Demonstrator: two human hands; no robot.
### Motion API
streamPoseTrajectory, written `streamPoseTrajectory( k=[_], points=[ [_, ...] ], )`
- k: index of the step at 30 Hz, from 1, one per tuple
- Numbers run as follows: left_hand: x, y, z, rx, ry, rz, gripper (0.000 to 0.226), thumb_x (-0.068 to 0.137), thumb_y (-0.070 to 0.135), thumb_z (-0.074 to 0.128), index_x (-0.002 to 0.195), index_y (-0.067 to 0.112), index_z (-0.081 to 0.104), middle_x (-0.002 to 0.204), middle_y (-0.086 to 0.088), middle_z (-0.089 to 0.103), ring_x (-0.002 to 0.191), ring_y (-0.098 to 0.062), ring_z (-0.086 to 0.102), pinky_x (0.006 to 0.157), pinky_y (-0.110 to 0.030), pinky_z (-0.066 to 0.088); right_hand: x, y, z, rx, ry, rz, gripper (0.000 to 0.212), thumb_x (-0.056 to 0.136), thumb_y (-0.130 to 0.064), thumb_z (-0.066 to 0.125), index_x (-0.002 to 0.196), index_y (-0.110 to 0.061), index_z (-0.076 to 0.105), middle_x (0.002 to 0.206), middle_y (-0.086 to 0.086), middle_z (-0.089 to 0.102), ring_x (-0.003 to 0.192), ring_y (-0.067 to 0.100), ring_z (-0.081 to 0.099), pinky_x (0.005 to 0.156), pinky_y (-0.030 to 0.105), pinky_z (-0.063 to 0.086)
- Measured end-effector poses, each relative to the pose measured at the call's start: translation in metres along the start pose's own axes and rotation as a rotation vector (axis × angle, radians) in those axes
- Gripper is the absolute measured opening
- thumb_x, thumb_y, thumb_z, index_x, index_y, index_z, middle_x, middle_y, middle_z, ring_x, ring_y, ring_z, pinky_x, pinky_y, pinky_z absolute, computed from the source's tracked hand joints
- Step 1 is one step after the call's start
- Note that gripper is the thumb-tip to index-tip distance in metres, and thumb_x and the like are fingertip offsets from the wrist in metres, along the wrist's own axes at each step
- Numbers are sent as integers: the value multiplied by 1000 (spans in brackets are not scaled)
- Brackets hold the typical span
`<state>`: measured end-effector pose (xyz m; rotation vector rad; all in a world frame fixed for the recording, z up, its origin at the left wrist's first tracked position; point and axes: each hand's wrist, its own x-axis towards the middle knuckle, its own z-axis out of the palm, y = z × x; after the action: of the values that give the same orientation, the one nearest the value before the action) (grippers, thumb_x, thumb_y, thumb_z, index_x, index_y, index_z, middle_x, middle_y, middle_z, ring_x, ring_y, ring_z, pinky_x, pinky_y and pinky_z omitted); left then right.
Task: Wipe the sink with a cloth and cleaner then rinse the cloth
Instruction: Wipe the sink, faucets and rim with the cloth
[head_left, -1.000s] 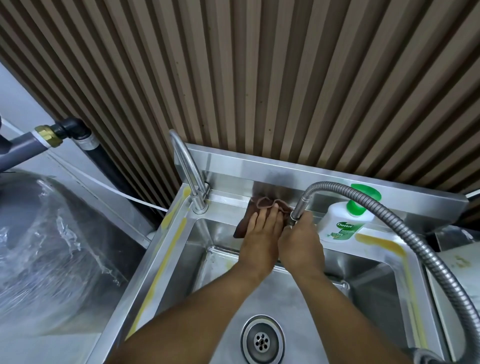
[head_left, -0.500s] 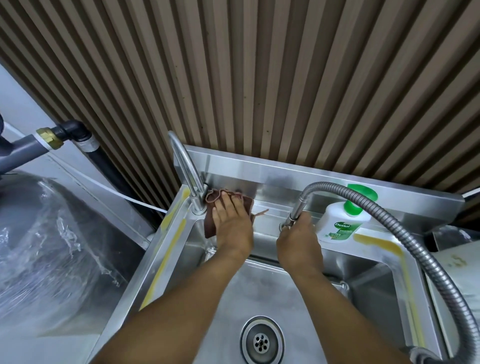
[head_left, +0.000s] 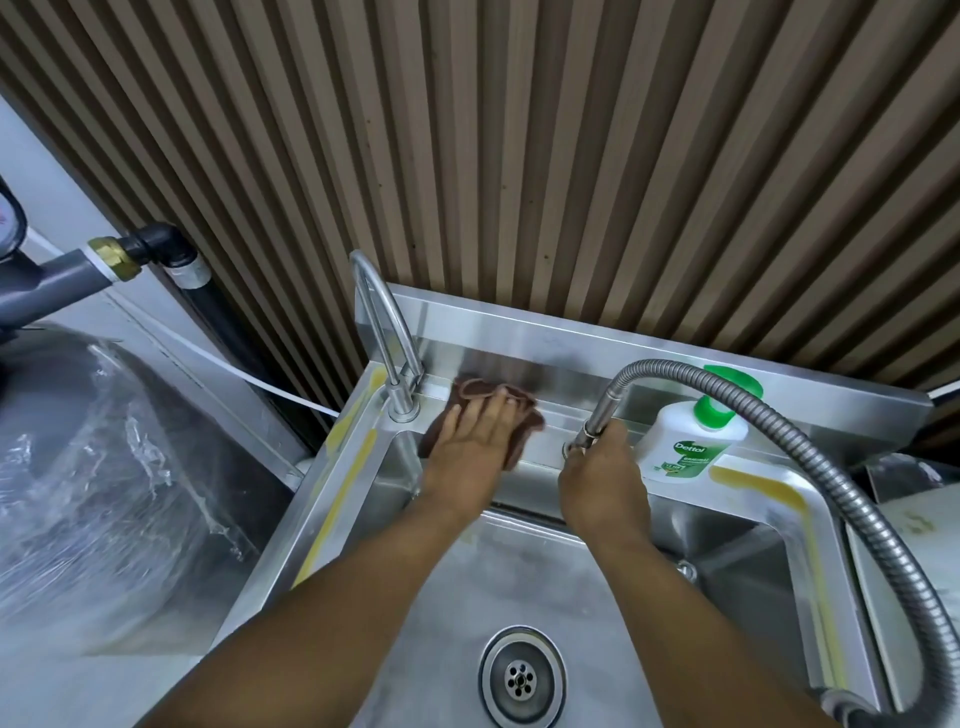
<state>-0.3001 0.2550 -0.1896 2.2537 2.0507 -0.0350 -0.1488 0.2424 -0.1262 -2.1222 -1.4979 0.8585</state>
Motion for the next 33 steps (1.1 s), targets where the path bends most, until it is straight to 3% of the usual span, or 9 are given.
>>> streamPoseTrajectory(
  k=[7, 10, 13, 15, 18, 21, 23, 28, 33],
  points=[
    [4, 8, -7, -25, -22, -324, 83, 95, -1, 44, 154, -3, -14, 165, -25, -14, 153, -40, -5, 123, -49, -5, 1, 2, 1, -2, 14, 10, 10, 100, -20, 45, 110, -19, 42, 115, 9, 58, 102, 38, 59, 74, 37, 36],
    [4, 26, -4, -62, -6, -239, 73, 99, 1, 36, 157, 0, -10, 164, -24, -15, 153, -41, -5, 122, -48, -6, 1, 1, 1, -2, 19, 5, 12, 100, -18, 45, 112, -18, 43, 116, 10, 58, 105, 39, 59, 74, 38, 36],
    [-4, 27, 1, -47, 11, 21, 77, 95, -1, 42, 160, 8, 1, 168, -14, -6, 154, -37, 0, 124, -46, -4, 1, 1, 2, 4, 20, 2, 10, 99, -18, 44, 109, -18, 42, 116, 11, 58, 104, 40, 59, 75, 39, 37],
    [-6, 22, -2, -19, -8, 69, 77, 94, 3, 47, 160, 16, 10, 167, -14, 2, 153, -37, 5, 125, -48, 0, 1, 1, 2, 8, 19, -2, 9, 99, -18, 44, 107, -18, 41, 115, 12, 58, 103, 40, 59, 75, 39, 38],
    [-7, 16, -15, 0, -51, -103, 77, 93, 11, 53, 159, 23, 15, 158, -25, 12, 146, -44, 14, 123, -51, 10, 1, 1, 1, 3, 16, -4, 10, 100, -20, 46, 108, -17, 41, 114, 11, 58, 102, 40, 59, 75, 39, 38],
    [-3, 10, -22, 24, -44, -314, 81, 88, 18, 63, 153, 7, 15, 150, -28, 27, 138, -42, 28, 115, -49, 23, 1, 1, 2, 9, 12, 0, 10, 100, -21, 45, 110, -18, 42, 114, 10, 59, 101, 40, 59, 75, 39, 38],
    [6, 7, -27, 31, -75, -384, 90, 81, 21, 70, 151, 6, 15, 149, -28, 29, 137, -42, 30, 114, -55, 20, 2, 2, 2, 6, 10, -5, 11, 101, -21, 45, 111, -18, 43, 114, 9, 59, 101, 39, 59, 75, 39, 38],
    [17, 6, -36, 142, -236, -336, 97, 83, 23, 67, 153, 11, 1, 160, -33, 0, 143, -59, 15, 114, -70, -11, 2, 3, 0, 6, 2, -5, 10, 101, -23, 45, 111, -19, 42, 115, 8, 58, 102, 38, 59, 75, 38, 37],
    [11, 10, -38, 261, -188, -287, 92, 90, 28, 62, 154, 7, 0, 157, -28, 14, 135, -54, 35, 116, -64, 10, 2, 4, 0, 1, 6, -17, 8, 102, -21, 44, 107, -22, 38, 114, 9, 59, 102, 38, 59, 74, 37, 37]
  ],
)
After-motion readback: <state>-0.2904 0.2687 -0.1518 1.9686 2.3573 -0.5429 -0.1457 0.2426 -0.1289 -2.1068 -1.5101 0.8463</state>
